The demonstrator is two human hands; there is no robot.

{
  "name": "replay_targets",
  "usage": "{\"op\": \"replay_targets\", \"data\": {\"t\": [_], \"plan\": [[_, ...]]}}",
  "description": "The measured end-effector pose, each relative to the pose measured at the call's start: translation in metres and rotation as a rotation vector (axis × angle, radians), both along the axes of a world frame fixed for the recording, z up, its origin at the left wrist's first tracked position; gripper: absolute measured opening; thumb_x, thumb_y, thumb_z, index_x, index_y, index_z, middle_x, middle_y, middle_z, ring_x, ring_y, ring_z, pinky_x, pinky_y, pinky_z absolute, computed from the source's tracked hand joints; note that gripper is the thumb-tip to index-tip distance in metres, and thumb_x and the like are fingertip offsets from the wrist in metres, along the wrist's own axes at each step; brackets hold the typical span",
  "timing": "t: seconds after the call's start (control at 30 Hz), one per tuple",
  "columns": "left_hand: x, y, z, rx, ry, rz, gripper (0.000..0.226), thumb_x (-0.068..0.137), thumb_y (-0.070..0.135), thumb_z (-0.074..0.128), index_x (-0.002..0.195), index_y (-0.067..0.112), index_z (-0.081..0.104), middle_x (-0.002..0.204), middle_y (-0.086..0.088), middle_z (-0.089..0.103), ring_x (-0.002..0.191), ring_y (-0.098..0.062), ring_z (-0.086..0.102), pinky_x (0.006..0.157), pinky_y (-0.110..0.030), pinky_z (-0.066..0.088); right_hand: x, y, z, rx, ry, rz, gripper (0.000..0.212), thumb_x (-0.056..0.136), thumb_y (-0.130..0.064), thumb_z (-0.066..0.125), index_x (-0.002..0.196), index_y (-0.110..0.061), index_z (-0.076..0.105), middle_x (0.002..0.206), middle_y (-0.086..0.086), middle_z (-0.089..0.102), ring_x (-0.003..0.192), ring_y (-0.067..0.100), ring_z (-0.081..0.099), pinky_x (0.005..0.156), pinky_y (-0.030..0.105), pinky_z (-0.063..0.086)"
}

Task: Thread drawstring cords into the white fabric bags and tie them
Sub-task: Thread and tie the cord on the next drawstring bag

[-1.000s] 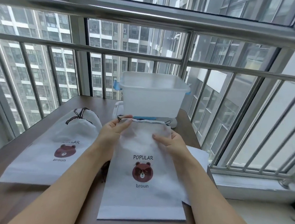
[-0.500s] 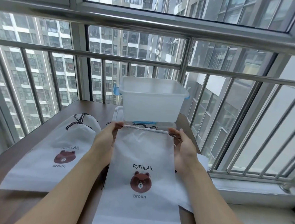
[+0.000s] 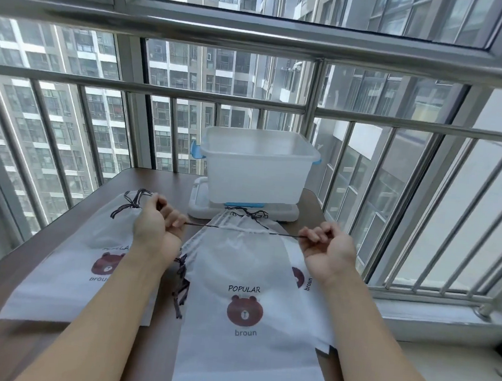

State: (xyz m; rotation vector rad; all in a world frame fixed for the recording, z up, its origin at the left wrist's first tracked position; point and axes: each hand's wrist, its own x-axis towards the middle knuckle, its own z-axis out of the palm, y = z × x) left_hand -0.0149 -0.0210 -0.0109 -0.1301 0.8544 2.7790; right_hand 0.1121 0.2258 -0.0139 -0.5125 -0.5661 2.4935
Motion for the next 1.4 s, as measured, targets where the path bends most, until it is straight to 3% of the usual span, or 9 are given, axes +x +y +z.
{"op": "replay_targets", "data": {"t": [0.13,0.3,0.67,0.8,0.93,1.03,1.1,1.17,1.4], "plan": [[-0.005,-0.02,0.008,-0.119,0.037,0.128,0.038,0.097,0.009,0.039,0.062,0.022,0.03,0.049,0.008,0.021,0.041,-0.009,0.015,0.041,-0.021,0.011,0.01,0.022,0.004,0.158,-0.159,-0.181,0.045,0.109,-0.022,0.031,0.064,-0.019,0.033,0.042,-0.007,0.019,0.032,0.01,0.015,0.033,0.018,0.017],[0.001,-0.017,0.009,-0.27,0.076,0.27,0.03,0.097,0.009,0.045,0.068,0.016,0.044,0.049,0.007,0.028,0.04,-0.009,0.019,0.038,-0.021,0.016,0.006,0.018,0.001,0.507,-0.313,-0.417,0.045,0.107,-0.026,0.042,0.063,-0.016,0.038,0.047,-0.003,0.029,0.034,0.012,0.024,0.038,0.019,0.021],[0.049,0.025,0.011,-0.615,0.524,-0.075,0.033,0.104,0.022,0.045,0.075,0.021,0.06,0.046,0.004,0.024,0.036,-0.01,0.016,0.038,-0.016,0.016,0.006,-0.043,0.007,0.951,-0.239,0.155,0.054,0.109,-0.038,0.039,0.058,-0.02,0.035,0.046,-0.005,0.024,0.037,0.01,0.017,0.038,0.016,0.014],[0.07,0.044,0.006,-0.695,0.672,-0.23,0.034,0.104,0.025,0.048,0.078,0.022,0.07,0.048,0.002,0.023,0.039,-0.011,0.016,0.041,-0.018,0.014,0.002,-0.066,0.002,1.284,-0.074,0.097,0.05,0.108,-0.029,0.046,0.061,-0.013,0.053,0.046,-0.005,0.034,0.042,0.011,0.027,0.043,0.02,0.024],[0.077,0.045,0.004,-0.72,0.749,-0.195,0.031,0.103,0.028,0.048,0.094,0.022,0.076,0.052,-0.001,0.025,0.045,-0.013,0.02,0.043,-0.023,0.018,0.007,-0.063,0.01,1.224,0.028,0.032,0.048,0.103,-0.037,0.05,0.07,-0.003,0.062,0.052,0.001,0.043,0.049,0.015,0.035,0.05,0.024,0.031],[0.082,0.048,0.002,-0.704,0.699,-0.235,0.029,0.102,0.028,0.05,0.093,0.022,0.077,0.051,0.006,0.027,0.043,-0.009,0.022,0.041,-0.018,0.022,0.011,-0.067,0.016,1.316,0.067,0.018,0.04,0.1,-0.038,0.052,0.085,-0.012,0.078,0.094,-0.013,0.071,0.097,0.008,0.062,0.086,0.029,0.046],[0.085,0.05,0.001,-0.707,0.693,-0.294,0.036,0.101,0.029,0.051,0.072,0.026,0.072,0.053,0.006,0.028,0.044,-0.01,0.021,0.042,-0.018,0.02,0.013,-0.068,0.016,1.365,0.114,0.145,0.033,0.098,-0.037,0.054,0.1,-0.018,0.081,0.136,-0.021,0.057,0.135,-0.001,0.044,0.11,0.028,0.038],[0.086,0.05,0.001,-0.732,0.695,-0.351,0.041,0.102,0.028,0.048,0.063,0.017,0.058,0.055,0.001,0.028,0.046,-0.01,0.019,0.043,-0.02,0.018,0.014,-0.069,0.017,1.38,0.108,0.303,0.033,0.096,-0.039,0.055,0.109,-0.021,0.079,0.153,-0.016,0.043,0.143,-0.006,0.032,0.117,0.029,0.031],[0.087,0.044,0.005,-0.746,0.668,-0.54,0.042,0.104,0.015,0.045,0.064,0.021,0.057,0.057,0.001,0.031,0.048,-0.01,0.019,0.043,-0.02,0.015,0.016,-0.07,0.015,1.194,0.095,0.365,0.036,0.091,-0.032,0.06,0.109,-0.005,0.076,0.096,0.004,0.078,0.093,0.009,0.072,0.083,0.019,0.052]]}}
